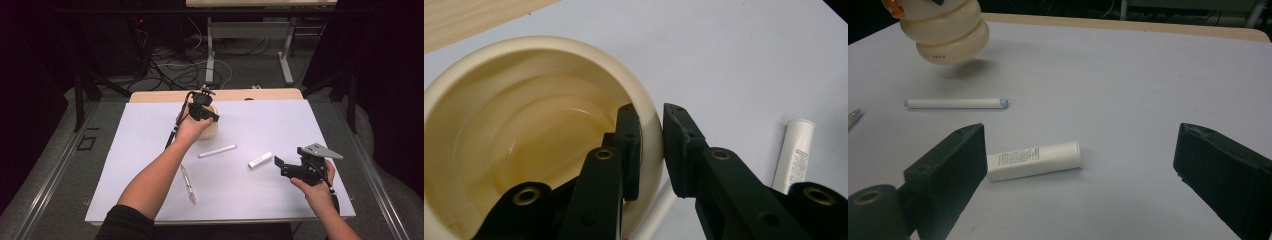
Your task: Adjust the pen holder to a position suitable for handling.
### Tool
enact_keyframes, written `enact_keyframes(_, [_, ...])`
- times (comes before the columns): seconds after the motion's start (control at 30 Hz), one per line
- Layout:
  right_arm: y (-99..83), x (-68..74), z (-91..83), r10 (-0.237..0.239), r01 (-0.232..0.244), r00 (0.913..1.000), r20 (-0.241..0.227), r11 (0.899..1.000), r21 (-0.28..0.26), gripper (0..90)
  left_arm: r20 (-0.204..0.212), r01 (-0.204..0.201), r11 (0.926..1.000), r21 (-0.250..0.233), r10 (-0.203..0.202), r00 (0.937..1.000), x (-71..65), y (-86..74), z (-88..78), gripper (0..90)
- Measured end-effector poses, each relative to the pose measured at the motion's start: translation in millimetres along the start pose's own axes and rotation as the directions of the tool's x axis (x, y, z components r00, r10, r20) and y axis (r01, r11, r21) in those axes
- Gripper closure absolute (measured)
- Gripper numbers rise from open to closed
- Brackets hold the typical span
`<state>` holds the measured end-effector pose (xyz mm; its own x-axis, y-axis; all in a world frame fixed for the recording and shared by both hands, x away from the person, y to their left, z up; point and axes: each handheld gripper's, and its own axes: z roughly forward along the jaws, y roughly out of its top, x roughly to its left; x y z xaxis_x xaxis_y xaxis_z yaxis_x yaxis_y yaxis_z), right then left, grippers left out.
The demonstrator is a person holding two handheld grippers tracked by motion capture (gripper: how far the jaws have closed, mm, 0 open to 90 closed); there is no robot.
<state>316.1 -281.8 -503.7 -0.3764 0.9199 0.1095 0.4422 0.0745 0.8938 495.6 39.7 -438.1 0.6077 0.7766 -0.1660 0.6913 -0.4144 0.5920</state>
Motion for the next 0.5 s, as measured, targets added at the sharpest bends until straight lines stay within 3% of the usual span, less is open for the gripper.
enact_keyframes(0.23, [0.0, 0.1, 0.1, -0.004, 0.004, 1.0, 0.0, 1.0, 0.001, 7.0, 0.009, -0.001, 0.9999, 0.011, 0.001, 1.0, -8.3, 2.9, 6.5, 78.5])
enact_keyframes(0.5, [0.0, -0.3, 0.0, 0.003, -0.003, 1.0, 0.002, 1.0, 0.001, 7.0, 0.029, -0.034, 0.9992, 0.019, 0.033, 0.999, -20.2, 5.8, 14.6, 78.4])
